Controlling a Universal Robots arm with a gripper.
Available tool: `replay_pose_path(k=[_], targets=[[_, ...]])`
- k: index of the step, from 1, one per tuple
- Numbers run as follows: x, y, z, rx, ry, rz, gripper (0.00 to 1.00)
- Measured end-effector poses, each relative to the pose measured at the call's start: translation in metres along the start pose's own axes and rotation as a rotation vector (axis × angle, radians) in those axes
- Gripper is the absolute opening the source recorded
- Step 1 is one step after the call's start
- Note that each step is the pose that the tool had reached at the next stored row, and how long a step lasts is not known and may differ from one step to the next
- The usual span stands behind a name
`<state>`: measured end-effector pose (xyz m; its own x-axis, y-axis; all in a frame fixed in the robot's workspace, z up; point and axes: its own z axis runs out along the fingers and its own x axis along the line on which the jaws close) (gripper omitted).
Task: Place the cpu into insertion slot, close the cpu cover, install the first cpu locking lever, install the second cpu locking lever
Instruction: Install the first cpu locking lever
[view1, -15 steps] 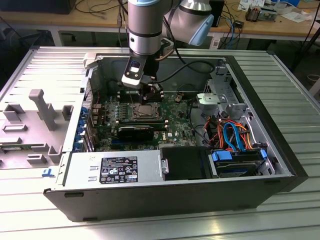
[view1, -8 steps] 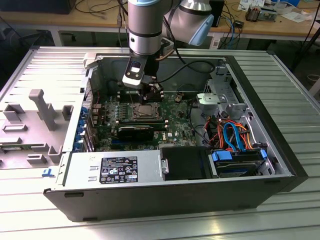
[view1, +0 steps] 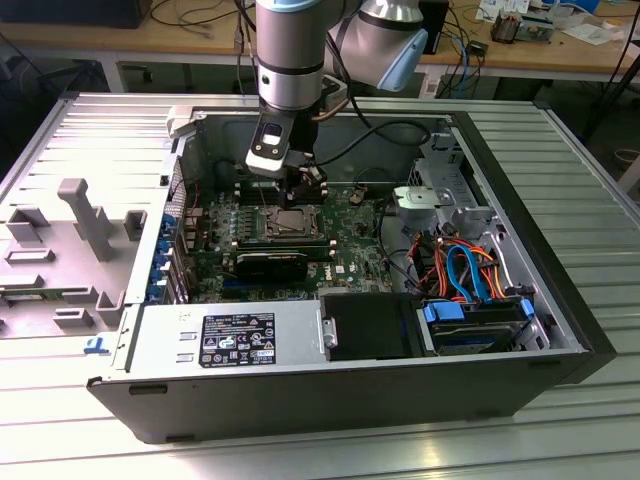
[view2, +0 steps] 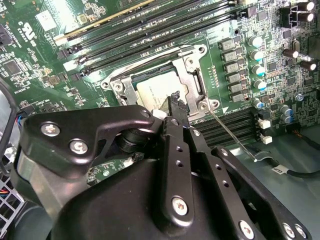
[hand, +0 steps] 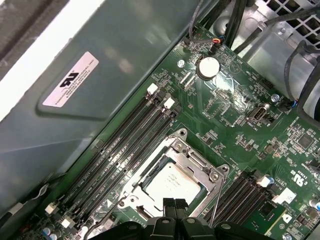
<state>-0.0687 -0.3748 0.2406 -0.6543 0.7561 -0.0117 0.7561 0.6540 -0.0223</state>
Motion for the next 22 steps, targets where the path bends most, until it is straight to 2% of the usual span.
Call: replay_pose_path(k=[22], targets=[[0.0, 0.0, 0.0, -0.0003, -0.0008, -0.034, 0.11]])
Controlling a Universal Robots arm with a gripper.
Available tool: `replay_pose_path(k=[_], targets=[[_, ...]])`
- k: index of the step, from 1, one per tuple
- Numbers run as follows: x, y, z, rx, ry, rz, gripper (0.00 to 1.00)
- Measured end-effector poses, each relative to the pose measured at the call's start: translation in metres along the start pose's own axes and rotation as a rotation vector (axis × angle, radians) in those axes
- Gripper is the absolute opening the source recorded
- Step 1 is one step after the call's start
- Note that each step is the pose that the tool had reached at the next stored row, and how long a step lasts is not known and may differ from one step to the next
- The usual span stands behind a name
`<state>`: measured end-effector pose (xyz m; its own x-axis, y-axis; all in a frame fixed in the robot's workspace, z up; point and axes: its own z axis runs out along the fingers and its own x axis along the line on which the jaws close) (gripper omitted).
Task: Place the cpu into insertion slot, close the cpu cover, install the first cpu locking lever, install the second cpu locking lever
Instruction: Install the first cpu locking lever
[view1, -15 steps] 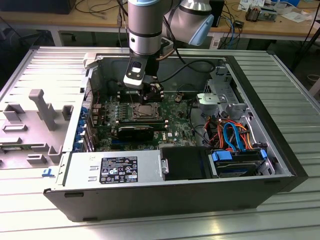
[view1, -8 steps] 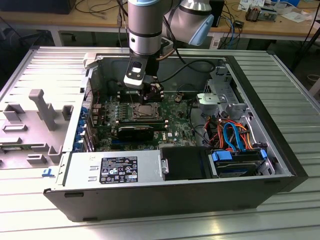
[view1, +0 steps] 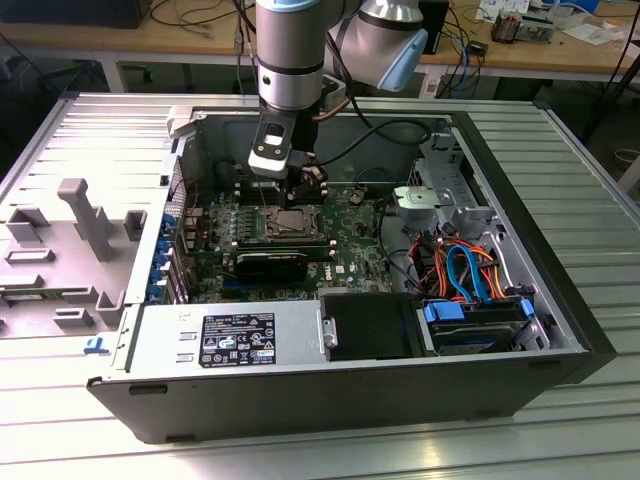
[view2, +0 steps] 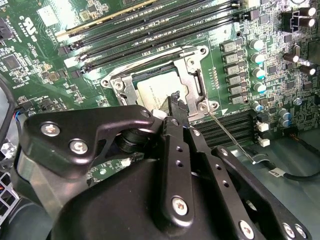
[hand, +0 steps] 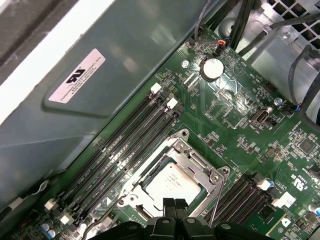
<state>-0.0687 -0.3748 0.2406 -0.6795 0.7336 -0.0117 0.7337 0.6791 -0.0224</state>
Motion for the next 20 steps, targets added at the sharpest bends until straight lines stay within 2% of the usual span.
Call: replay_pose_path(k=[5, 16, 20], targets=[[0.0, 0.0, 0.0, -0.0002, -0.0004, -0.016, 0.11], [-0.0002, 0.0002, 0.0, -0.0021, -0.0036, -0.164, 0.11], [-0.0002, 0.0003, 0.0001, -0.0025, -0.0043, -0.199, 0.11]])
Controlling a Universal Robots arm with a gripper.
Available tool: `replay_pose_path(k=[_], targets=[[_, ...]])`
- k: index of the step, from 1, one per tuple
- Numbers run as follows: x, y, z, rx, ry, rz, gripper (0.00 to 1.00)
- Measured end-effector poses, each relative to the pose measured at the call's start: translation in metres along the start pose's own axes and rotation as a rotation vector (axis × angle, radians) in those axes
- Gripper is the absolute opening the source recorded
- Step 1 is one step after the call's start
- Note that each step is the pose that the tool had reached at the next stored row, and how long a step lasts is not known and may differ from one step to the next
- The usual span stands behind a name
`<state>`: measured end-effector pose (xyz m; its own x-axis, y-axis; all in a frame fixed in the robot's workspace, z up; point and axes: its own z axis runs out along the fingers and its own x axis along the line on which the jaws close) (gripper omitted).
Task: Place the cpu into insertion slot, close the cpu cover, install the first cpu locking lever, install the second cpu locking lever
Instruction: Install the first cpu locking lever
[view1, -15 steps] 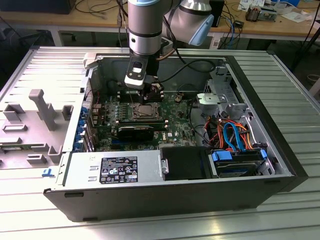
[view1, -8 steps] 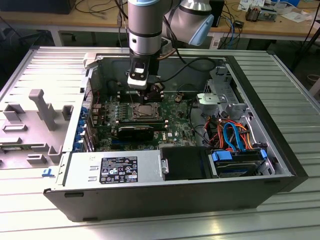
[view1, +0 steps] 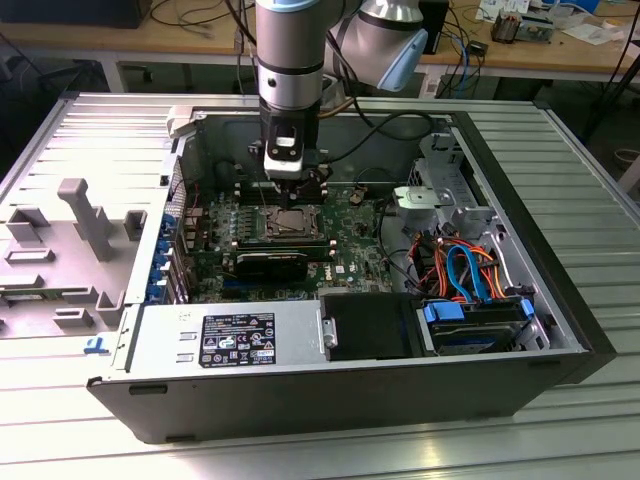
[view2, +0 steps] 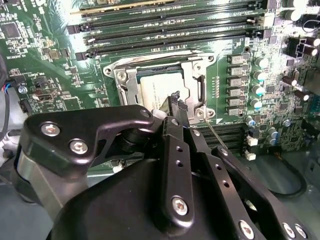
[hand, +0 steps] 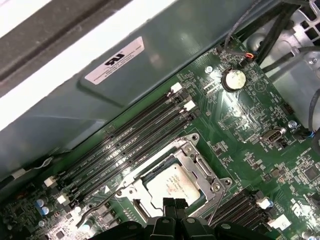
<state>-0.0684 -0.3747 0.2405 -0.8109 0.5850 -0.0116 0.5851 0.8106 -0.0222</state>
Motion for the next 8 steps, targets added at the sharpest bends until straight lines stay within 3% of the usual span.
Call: replay_pose_path(k=[8], targets=[[0.0, 0.0, 0.0, -0.0008, -0.0013, -0.06, 0.11]])
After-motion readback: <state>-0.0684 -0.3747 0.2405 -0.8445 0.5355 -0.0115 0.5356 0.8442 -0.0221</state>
